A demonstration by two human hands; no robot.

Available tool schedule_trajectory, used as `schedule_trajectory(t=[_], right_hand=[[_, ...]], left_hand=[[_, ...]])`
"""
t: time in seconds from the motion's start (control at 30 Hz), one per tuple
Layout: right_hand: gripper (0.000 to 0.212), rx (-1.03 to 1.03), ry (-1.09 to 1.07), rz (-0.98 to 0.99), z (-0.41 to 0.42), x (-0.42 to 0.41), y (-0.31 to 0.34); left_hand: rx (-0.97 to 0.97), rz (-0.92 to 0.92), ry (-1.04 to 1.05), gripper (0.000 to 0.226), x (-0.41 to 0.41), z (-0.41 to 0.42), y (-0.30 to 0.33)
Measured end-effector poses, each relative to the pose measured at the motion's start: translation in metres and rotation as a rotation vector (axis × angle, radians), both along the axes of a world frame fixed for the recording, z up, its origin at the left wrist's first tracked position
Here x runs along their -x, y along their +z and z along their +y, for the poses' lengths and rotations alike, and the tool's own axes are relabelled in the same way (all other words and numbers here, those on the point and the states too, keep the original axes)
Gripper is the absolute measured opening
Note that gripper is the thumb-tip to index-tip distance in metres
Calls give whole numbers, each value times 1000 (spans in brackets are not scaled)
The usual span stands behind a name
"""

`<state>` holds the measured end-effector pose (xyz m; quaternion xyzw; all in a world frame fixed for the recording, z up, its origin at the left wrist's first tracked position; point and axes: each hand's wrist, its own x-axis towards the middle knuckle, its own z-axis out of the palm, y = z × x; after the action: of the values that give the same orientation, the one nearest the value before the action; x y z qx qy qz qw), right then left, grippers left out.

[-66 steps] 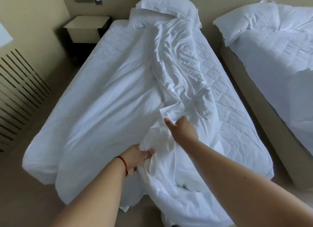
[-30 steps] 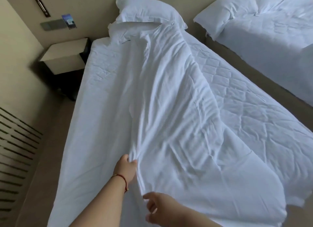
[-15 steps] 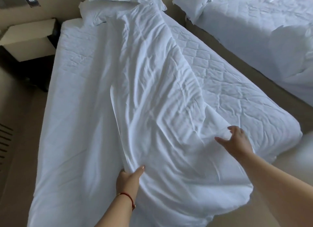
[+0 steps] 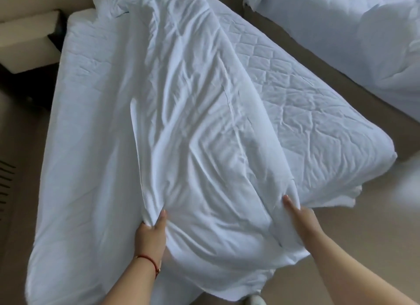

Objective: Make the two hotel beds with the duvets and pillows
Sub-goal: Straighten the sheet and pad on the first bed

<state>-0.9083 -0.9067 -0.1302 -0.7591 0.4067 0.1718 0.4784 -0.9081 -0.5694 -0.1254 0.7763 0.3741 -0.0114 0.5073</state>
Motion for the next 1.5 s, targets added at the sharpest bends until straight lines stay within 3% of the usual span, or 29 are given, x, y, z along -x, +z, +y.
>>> schedule_trajectory(t=[0.1, 0.27, 0.4, 0.47, 0.53, 0.6, 0.7, 0.83, 1.03, 1.1, 1.17, 1.23, 1.4, 1.5], right_hand=[[58, -31, -17, -42, 27, 19, 24], [75, -237, -196, -137, 42, 58, 75], [45, -547, -167, -167, 68, 96, 106], [48, -611, -185, -157, 69, 102, 102], [59, -527, -230, -156, 59, 99, 89], [64, -290, -237, -147, 43, 89, 74], [62, 52, -77, -52, 21, 79, 52], [68, 109, 56, 35, 12, 71, 28], [43, 217, 125, -48, -2, 49, 19], [46, 268, 127, -31, -8, 47, 13], [49, 210, 131, -18, -9, 43, 8], [54, 54, 118, 7, -9, 43, 8], [106, -204, 253, 114, -9, 67, -14], [106, -229, 257, 109, 14, 80, 4]], left_hand=[[-8, -65, -45, 51, 3, 15, 20], [-3, -83, -75, 53, 13, 39, 53], [-51, -110, -92, 46, 17, 67, 69], [-77, -116, -89, 52, 20, 81, 66], [-93, -111, -89, 58, 26, 87, 61], [-98, -94, -100, 53, 32, 85, 55], [-40, -41, -116, 39, 40, 82, 41], [-40, 6, -110, 36, 45, 84, 31], [-114, 18, -112, 36, 38, 89, 25], [-182, 104, 1, 53, 45, 102, 15], [-203, 253, 182, 82, 56, 118, 5], [-125, 332, 245, 95, 64, 127, -2], [231, 197, 164, 79, 85, 118, -13], [339, 199, 90, 93, 97, 121, -19]])
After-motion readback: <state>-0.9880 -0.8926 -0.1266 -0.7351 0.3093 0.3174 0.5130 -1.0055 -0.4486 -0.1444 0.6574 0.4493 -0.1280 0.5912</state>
